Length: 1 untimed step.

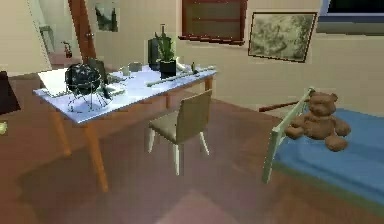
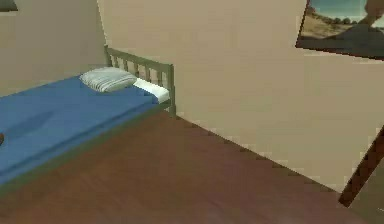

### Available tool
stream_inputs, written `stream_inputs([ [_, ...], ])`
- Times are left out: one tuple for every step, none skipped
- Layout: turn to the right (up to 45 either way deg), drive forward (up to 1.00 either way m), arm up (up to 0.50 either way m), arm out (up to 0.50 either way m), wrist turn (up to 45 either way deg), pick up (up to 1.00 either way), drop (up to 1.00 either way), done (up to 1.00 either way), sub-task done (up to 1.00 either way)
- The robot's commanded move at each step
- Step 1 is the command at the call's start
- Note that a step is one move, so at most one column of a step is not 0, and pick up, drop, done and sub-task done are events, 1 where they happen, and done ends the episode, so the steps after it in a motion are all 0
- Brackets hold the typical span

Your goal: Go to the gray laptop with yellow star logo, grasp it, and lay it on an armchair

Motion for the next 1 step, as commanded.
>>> stream_inputs([
  [-45.0, 0.0, 0.0, 0.0, 0.0, 0.0, 0.0, 0.0, 0.0],
])
